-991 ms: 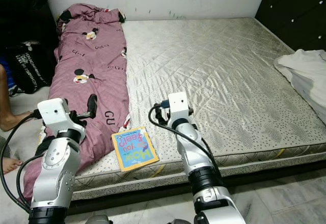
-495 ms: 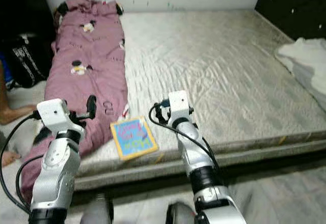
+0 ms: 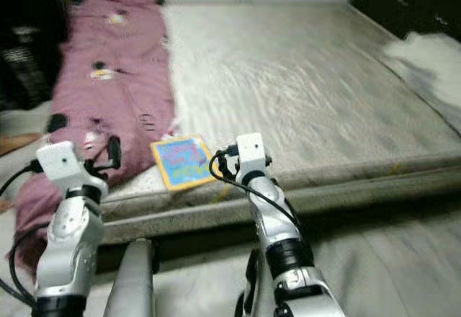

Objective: Clean up the room

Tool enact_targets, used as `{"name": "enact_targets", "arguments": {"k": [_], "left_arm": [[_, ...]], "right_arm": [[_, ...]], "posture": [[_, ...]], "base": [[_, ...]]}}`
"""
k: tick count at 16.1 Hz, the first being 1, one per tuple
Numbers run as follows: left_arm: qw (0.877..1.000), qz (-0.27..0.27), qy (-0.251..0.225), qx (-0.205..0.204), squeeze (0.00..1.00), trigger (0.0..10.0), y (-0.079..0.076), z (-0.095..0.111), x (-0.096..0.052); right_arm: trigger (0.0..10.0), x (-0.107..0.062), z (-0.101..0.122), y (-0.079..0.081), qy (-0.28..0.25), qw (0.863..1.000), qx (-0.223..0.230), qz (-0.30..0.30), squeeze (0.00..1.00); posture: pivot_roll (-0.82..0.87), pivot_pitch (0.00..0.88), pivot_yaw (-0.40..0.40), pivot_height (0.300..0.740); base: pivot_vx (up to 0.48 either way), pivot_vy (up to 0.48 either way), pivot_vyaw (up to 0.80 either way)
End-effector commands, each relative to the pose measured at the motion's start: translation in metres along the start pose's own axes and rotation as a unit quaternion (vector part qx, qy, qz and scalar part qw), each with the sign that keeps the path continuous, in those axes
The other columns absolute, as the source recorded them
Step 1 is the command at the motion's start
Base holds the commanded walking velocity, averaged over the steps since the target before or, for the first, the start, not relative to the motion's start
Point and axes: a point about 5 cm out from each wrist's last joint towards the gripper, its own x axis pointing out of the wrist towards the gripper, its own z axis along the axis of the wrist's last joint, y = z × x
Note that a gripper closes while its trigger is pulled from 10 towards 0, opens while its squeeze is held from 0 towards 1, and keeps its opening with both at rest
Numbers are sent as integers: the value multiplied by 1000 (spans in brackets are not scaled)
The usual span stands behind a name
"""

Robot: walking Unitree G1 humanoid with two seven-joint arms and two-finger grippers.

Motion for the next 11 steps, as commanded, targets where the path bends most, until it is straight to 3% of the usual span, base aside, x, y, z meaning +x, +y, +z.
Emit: {"name": "enact_targets", "arguments": {"k": [1,3,11], "left_arm": [[1000,-16,-6,-2,0,10000,-6,3,1],[1000,-27,-12,-5,0,10000,-7,4,0],[999,-45,-11,-10,0,10000,-11,4,0]], "right_arm": [[10000,1,2,-3,-1,1000,-1,-1,0],[10000,1,2,-3,-2,1000,-2,1,0],[10000,1,5,-1,-11,1000,-10,8,0]], "posture": [[65,26,-33,596],[65,23,-35,596],[63,30,-34,596]], "base": [[0,0,0],[0,0,0],[315,0,0]]}}
